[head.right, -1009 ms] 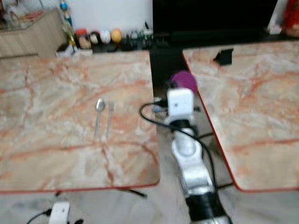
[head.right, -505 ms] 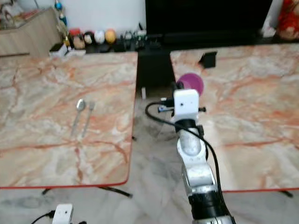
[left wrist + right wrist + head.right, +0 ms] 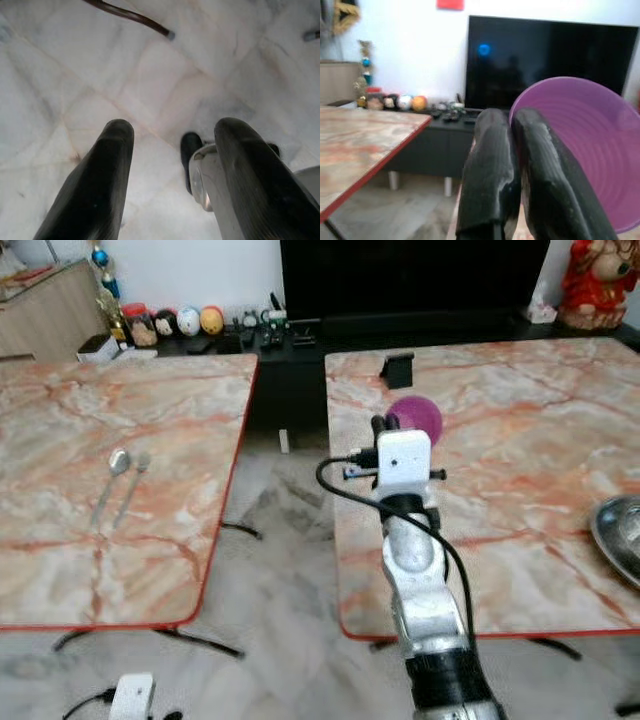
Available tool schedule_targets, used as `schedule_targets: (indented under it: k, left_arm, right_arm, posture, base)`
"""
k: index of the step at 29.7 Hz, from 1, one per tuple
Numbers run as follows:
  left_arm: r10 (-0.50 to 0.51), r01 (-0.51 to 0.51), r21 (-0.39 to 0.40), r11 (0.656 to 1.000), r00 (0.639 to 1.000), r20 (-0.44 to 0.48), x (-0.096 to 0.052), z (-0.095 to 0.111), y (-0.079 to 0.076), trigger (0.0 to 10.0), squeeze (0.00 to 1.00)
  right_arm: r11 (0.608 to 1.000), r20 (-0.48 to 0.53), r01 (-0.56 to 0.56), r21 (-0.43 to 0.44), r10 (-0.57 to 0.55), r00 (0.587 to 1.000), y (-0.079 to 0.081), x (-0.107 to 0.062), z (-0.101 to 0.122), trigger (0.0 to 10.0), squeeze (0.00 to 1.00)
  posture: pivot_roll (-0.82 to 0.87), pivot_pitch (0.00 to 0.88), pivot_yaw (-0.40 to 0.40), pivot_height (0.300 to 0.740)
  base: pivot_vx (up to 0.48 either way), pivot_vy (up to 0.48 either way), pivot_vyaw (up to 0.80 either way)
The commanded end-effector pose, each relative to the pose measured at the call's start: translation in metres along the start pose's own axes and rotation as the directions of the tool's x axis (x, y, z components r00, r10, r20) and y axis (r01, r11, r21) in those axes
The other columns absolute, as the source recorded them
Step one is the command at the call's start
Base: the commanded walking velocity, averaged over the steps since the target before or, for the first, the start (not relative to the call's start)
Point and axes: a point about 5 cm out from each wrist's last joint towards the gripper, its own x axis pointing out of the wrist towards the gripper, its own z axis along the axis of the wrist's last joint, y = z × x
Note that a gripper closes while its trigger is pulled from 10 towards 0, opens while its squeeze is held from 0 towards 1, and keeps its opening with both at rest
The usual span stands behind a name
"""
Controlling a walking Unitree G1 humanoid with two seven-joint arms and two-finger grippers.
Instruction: Setting the table
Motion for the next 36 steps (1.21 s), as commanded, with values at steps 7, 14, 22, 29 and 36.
schedule_targets:
  k: [7, 14, 22, 29, 36]
  left_arm:
    - [0.003, -0.003, 0.000, 1.000, 1.000, -0.014, -0.001, -0.003, 0.003, 10.0, 0.00]
    - [0.005, -0.005, 0.000, 1.000, 1.000, -0.015, -0.001, -0.003, 0.003, 10.0, 0.00]
    - [0.007, -0.007, -0.008, 1.000, 1.000, -0.016, -0.001, -0.003, 0.003, 10.0, 0.00]
    - [0.005, -0.005, -0.010, 1.000, 1.000, -0.019, -0.001, -0.003, 0.003, 10.0, 0.00]
    - [0.001, -0.002, -0.011, 1.000, 1.000, -0.022, 0.000, -0.002, 0.003, 10.0, 0.00]
  right_arm:
    - [0.999, 0.013, -0.001, -0.048, 0.001, 1.000, -0.006, 0.001, 0.003, 10.0, 0.00]
    - [0.999, -0.016, 0.006, -0.053, -0.007, 1.000, -0.008, 0.001, 0.000, 10.0, 0.00]
    - [0.996, -0.064, 0.013, -0.085, -0.019, 0.998, -0.015, 0.003, -0.006, 10.0, 0.00]
    - [0.991, -0.164, 0.042, -0.127, -0.063, 0.984, -0.026, 0.007, -0.013, 10.0, 0.00]
    - [0.988, -0.374, 0.071, -0.135, -0.117, 0.920, -0.046, 0.021, -0.023, 10.0, 0.00]
  posture:
    - [-0.11, 0.000, 0.061, 0.740]
    - [-0.11, 0.000, 0.061, 0.740]
    - [-0.11, 0.000, 0.062, 0.740]
    - [-0.11, 0.000, 0.065, 0.740]
    - [-0.12, 0.000, 0.075, 0.740]
  base:
    - [0.000, -0.305, 0.00]
    - [0.000, -0.262, 0.00]
    - [0.000, 0.000, 0.00]
    - [0.000, 0.000, 0.00]
    - [0.000, 0.000, 0.00]
